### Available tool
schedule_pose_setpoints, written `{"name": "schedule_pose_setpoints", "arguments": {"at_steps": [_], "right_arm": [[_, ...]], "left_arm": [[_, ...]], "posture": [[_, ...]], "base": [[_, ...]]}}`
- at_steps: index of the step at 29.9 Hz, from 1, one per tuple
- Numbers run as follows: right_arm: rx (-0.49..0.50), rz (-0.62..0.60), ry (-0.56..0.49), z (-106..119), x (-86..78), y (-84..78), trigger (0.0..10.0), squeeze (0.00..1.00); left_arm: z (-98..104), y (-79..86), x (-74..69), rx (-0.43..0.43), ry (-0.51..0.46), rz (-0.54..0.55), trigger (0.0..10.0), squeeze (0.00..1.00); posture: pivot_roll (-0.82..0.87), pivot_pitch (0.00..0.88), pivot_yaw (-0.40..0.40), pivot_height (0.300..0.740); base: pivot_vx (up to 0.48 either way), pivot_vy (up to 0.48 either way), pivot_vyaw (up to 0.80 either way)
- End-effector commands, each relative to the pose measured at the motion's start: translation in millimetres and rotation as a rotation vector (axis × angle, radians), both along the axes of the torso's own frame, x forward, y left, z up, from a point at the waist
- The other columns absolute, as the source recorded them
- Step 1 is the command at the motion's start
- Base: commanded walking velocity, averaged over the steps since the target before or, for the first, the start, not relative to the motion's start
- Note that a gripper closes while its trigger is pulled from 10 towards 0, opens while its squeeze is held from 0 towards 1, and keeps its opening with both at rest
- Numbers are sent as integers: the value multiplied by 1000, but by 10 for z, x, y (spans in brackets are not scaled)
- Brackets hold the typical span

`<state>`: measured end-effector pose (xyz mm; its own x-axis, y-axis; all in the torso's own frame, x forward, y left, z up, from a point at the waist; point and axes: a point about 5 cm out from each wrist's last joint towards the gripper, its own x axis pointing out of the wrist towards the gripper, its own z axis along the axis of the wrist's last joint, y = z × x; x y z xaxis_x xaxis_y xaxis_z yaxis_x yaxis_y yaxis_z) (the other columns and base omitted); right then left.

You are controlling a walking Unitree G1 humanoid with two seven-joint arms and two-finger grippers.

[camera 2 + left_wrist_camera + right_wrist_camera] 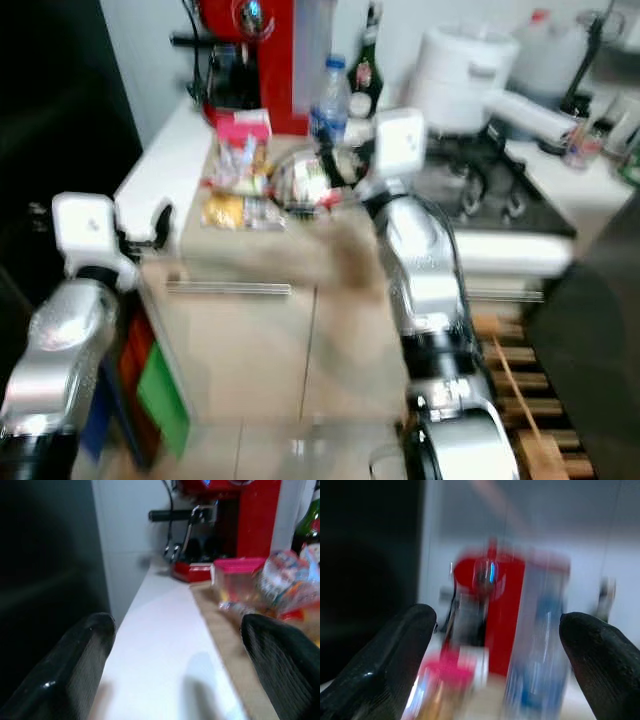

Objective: Restocking fridge

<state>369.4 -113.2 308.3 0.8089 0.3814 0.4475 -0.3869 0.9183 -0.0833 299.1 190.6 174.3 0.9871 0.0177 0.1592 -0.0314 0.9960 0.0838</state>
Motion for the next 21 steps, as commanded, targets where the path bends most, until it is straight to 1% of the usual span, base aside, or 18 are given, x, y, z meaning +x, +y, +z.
{"name": "schedule_pose_setpoints", "arguments": {"at_steps": [1, 3, 4, 6, 8, 9, 10, 13, 14, 16, 18, 19, 21], "right_arm": [[35, -40, -69, 263, 27, -176, 10000, 0], [25, -45, -98, 384, 81, -161, 10000, 0], [25, -45, -98, 384, 81, -161, 10000, 0], [21, -68, -101, 488, 133, -150, 10000, 0], [35, -78, -125, 633, 149, -117, 10000, 0], [35, -78, -125, 633, 149, -117, 10000, 0], [44, -68, -129, 711, 168, -87, 10000, 0], [48, -39, -99, 740, 215, -44, 10000, 0], [51, -25, -66, 728, 244, -35, 10000, 0], [47, -9, -23, 698, 281, -41, 10000, 0], [43, -4, -9, 688, 294, -48, 10000, 0], [21, 7, 34, 656, 328, -94, 10000, 0], [-3, 5, 66, 629, 355, -155, 10000, 0]], "left_arm": [[85, -166, 10, -11, -40, -70, 10000, 0], [107, -211, 10, -2, -49, -94, 10000, 0], [107, -211, 10, -2, -49, -94, 10000, 0], [143, -245, 10, 0, -69, -108, 10000, 0], [188, -249, 3, -6, -93, -105, 10000, 0], [188, -249, 3, -6, -93, -105, 10000, 0], [206, -244, -4, -9, -98, -103, 10000, 0], [226, -236, -20, -11, -101, -104, 10000, 0], [238, -230, -29, -8, -101, -106, 10000, 0], [274, -223, -43, -8, -111, -122, 10000, 0], [294, -222, -50, -11, -118, -132, 10000, 0], [392, -234, -65, 8, -141, -195, 10000, 0], [508, -242, -70, 47, -158, -263, 10000, 0]], "posture": [[-43, 0, -14, 740], [-41, 0, -15, 740], [-41, 0, -15, 740], [-36, 0, -17, 740], [-21, 0, -26, 740], [-21, 0, -26, 740], [-18, 0, -27, 740], [-11, 0, -31, 740], [-7, 0, -35, 740], [-5, 0, -39, 740], [-4, 0, -39, 740], [-3, 0, -48, 740], [-2, 0, -51, 740]], "base": [[480, 0, 0], [480, 0, 0], [480, 0, 0], [480, 0, 0], [0, 0, 0], [0, 0, 0], [0, 0, 0], [0, 0, 0], [0, 0, 0], [0, 0, 0], [0, 0, 0], [0, 0, 0], [0, 0, 0]]}}
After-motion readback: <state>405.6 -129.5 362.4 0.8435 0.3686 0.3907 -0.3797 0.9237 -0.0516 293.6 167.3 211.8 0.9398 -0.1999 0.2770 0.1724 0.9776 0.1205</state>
